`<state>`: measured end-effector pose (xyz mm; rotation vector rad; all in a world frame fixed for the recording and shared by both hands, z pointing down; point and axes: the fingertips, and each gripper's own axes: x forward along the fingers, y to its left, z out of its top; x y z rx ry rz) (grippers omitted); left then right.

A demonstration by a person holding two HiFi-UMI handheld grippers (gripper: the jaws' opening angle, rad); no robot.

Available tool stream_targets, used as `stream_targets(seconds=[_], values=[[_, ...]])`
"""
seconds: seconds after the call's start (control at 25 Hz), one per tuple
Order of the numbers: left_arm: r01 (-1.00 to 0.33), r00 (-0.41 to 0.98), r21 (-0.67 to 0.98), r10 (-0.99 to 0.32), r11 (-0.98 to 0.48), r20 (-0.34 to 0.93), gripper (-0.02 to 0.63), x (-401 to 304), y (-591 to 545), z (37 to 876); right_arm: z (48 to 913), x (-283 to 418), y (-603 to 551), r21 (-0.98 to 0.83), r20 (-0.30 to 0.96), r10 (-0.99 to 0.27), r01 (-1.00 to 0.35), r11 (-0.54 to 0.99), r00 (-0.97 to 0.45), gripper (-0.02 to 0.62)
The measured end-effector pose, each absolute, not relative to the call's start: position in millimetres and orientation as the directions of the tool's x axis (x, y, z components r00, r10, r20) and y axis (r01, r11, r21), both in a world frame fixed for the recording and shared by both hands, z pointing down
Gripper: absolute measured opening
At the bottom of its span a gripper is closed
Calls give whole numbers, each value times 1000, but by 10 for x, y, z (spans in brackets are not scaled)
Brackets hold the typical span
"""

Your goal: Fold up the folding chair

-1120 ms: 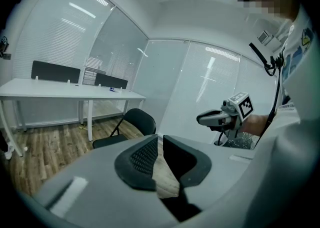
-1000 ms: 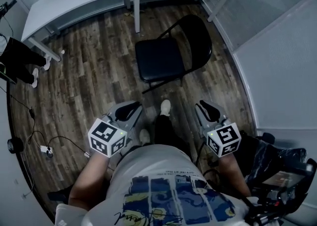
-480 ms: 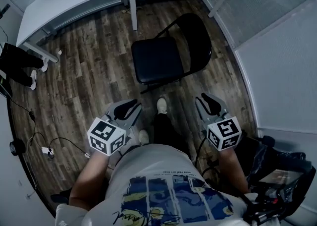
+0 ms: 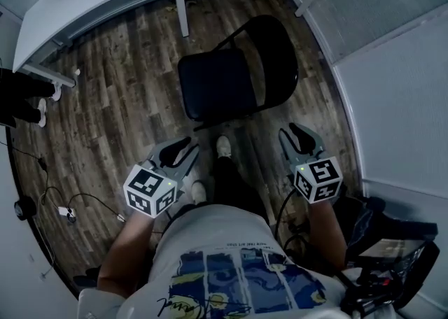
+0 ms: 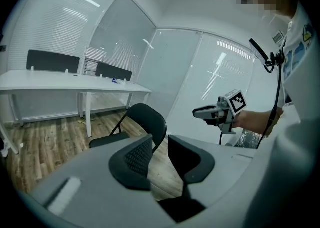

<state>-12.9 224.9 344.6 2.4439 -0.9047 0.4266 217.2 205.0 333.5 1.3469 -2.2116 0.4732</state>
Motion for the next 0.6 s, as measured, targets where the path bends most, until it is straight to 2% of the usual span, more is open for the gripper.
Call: stream_targets(seconds=[0.6], values=[[-682, 723, 365, -512, -633, 464, 115, 218, 1417, 3758, 3761, 2642, 1053, -28, 640, -682, -898, 440, -354, 107]])
